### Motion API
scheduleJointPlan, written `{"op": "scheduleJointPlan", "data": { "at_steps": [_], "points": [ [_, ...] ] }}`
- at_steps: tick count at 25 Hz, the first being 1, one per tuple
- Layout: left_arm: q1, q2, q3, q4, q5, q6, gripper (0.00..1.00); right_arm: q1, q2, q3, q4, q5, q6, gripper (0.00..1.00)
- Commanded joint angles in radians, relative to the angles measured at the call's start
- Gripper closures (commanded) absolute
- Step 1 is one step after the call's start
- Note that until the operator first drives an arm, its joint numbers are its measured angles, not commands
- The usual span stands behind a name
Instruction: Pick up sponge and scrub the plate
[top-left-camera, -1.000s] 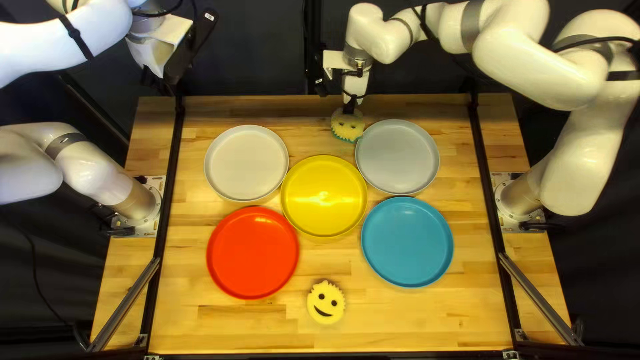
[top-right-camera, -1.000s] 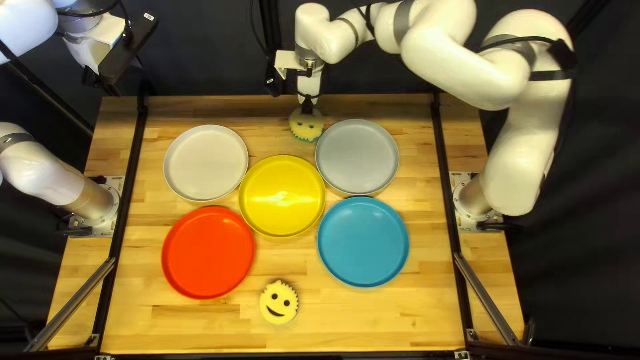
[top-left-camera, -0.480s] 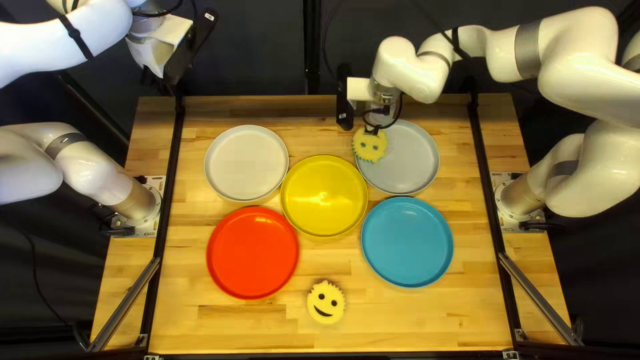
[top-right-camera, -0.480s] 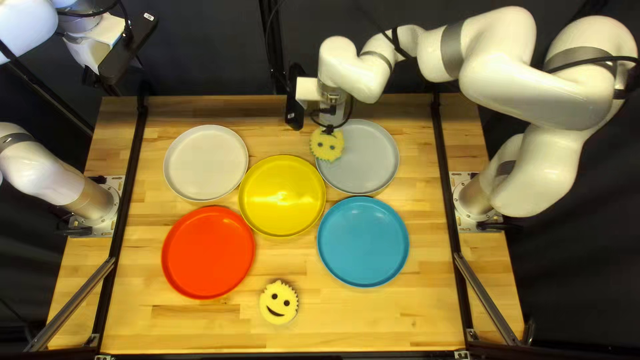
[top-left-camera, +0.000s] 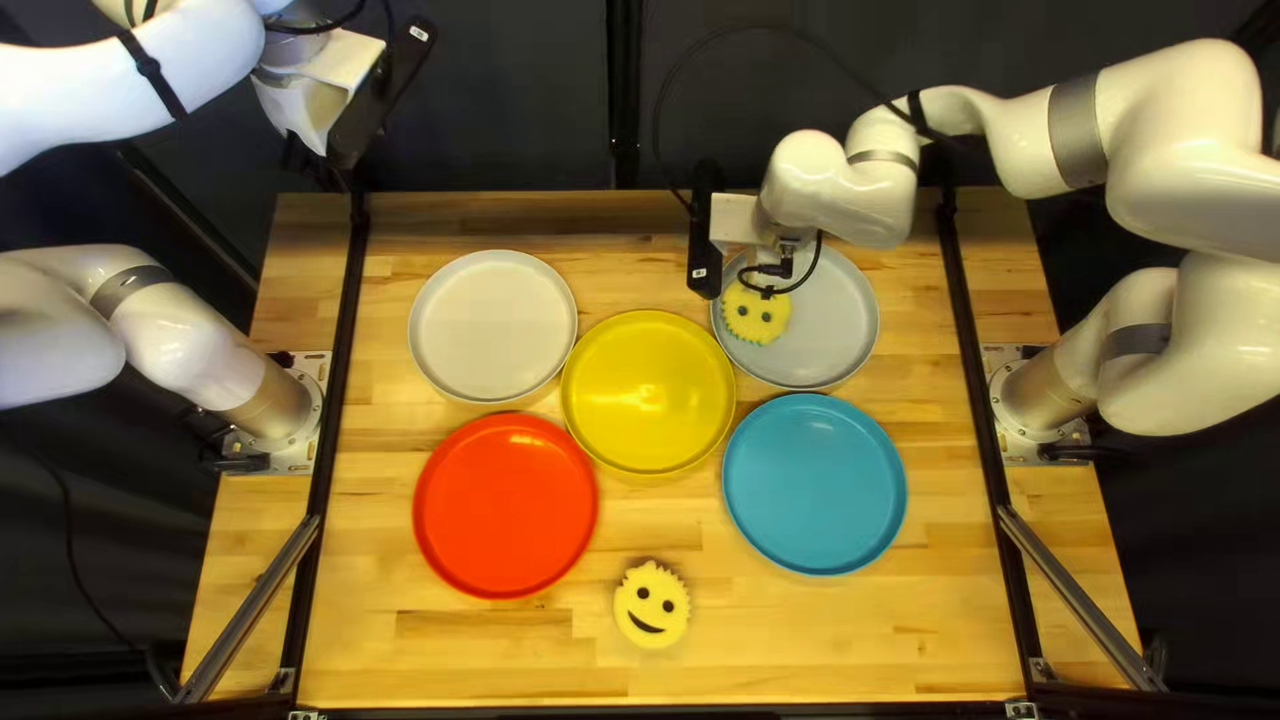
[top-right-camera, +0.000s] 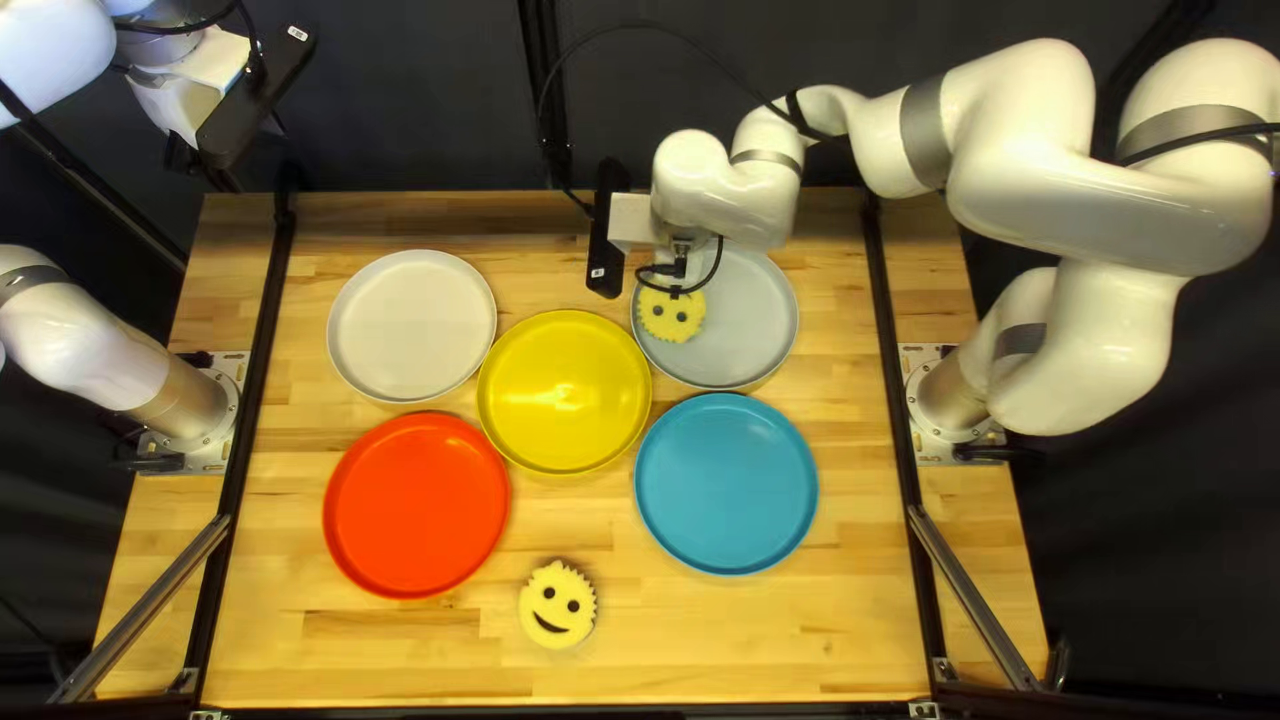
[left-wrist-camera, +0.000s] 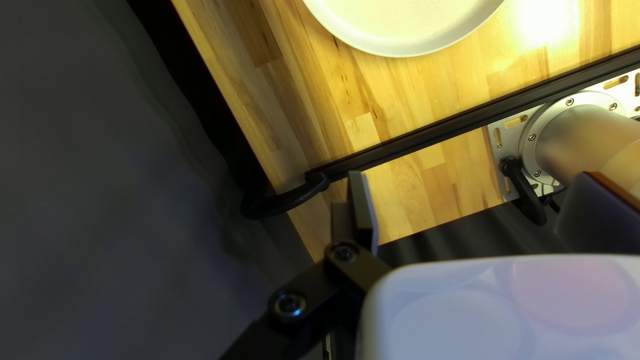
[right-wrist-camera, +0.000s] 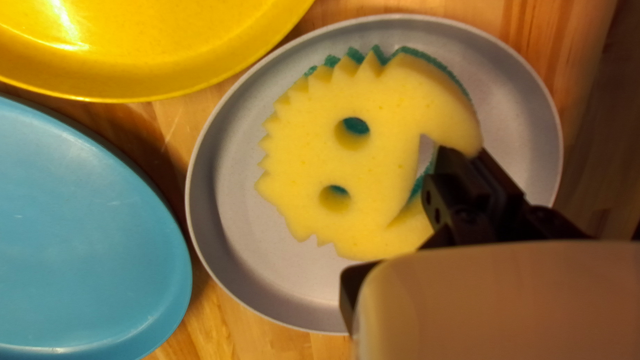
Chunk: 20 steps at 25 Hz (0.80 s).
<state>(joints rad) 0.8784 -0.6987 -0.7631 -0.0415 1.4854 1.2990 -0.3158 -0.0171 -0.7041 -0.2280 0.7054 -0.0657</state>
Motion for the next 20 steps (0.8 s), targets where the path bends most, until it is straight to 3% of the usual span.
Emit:
{"op": "scheduleJointPlan", "data": {
  "at_steps": [1,9,20],
  "points": [
    [0.0,0.0,0.0,0.0,0.0,0.0,0.0,0.005,0.021,0.001,-0.035,-0.012,0.04,1.0],
    [0.0,0.0,0.0,0.0,0.0,0.0,0.0,0.043,0.008,0.007,-0.068,0.009,0.094,1.0],
    [0.0,0.0,0.0,0.0,0.0,0.0,0.0,-0.105,0.111,-0.088,-0.062,-0.011,-0.014,1.0]
  ]
}}
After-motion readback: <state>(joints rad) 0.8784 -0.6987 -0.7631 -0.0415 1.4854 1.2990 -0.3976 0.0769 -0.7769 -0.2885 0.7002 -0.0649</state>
